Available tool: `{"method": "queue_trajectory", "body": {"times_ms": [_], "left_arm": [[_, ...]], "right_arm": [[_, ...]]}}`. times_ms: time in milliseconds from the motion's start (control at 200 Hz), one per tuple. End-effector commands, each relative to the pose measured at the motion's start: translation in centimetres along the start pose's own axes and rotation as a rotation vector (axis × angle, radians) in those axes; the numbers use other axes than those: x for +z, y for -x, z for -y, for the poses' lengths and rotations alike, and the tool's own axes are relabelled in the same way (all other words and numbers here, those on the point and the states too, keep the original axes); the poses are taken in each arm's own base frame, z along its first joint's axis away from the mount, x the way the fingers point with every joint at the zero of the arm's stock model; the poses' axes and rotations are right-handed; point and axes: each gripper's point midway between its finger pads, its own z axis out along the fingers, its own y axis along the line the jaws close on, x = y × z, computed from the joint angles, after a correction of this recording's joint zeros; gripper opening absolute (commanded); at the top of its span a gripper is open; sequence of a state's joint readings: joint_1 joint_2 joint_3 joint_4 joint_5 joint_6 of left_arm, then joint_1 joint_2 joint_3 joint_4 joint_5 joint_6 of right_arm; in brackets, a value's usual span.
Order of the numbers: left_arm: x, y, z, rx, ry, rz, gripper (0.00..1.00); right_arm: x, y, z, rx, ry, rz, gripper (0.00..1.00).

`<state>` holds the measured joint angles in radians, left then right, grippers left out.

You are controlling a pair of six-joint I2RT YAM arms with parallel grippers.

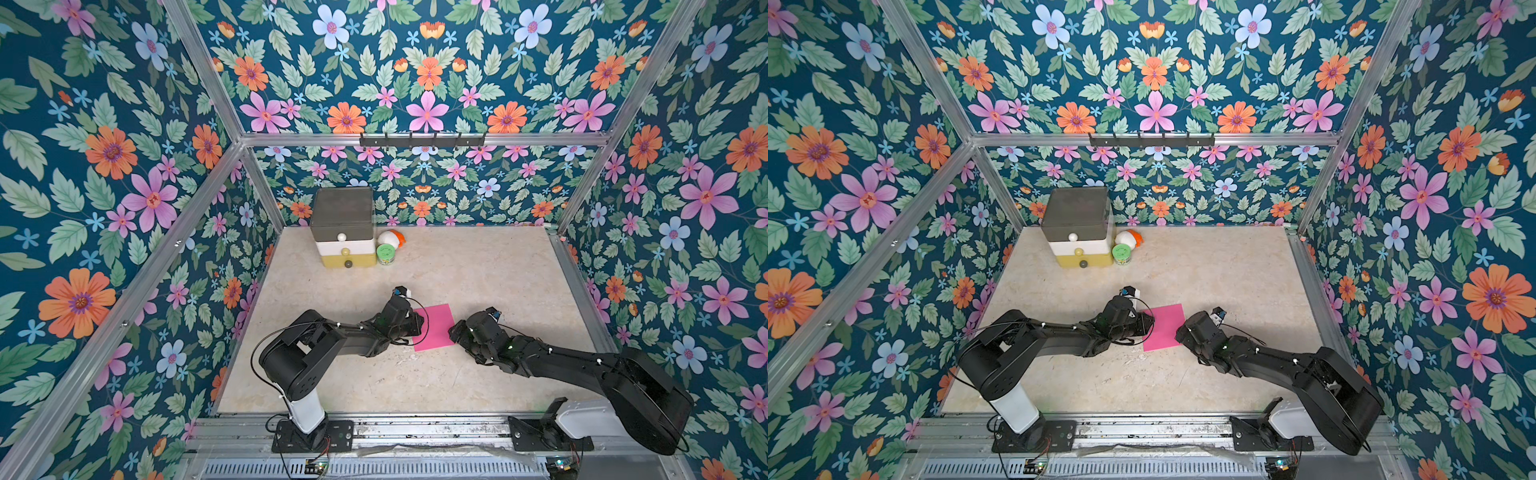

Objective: Fold the square paper diagonally
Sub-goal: Pick up the paper from the center of the board.

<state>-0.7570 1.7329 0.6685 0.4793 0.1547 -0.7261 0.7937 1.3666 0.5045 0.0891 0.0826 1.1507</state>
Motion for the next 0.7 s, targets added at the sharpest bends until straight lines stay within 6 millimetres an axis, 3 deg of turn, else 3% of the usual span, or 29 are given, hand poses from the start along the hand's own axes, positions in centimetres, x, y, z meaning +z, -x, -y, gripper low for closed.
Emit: {"method": "queue_trajectory", "body": {"times_ms": [0,260,695], "left_arm": [[0.1,0.0,0.2,-0.003,-0.016,0.007,0.23],[0.2,-0.5,-0.3,-0.006,-0.004,-0.003,0.23],[0.2,-0.7,-0.6,-0.006,0.005,-0.004,0.22]], "right_arm": [[0.5,-0.7,0.2,0.014,-0.008,-0.034,0.87],[1.5,-0.7,-1.0,0.006,0.023,-0.043,0.86],[1.1,0.1,-4.9,-0.060,0.135,-0.030,0.85]]}}
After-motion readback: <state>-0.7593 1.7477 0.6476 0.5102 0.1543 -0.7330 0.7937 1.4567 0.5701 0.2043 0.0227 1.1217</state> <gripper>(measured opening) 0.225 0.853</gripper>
